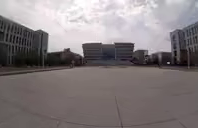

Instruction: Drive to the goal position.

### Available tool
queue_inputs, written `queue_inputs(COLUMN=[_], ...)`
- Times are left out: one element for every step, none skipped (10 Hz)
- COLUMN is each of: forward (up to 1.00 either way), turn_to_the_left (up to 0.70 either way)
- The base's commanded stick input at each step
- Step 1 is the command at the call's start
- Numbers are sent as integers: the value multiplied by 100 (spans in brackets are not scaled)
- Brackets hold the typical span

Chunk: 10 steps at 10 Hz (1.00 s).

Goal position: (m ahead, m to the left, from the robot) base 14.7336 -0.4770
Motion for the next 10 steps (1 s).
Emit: queue_inputs(forward=[70,70,70,70,70,70,70,70,70,70], turn_to_the_left=[0,-6,-21,-30,-15,0,0,0,0,0])
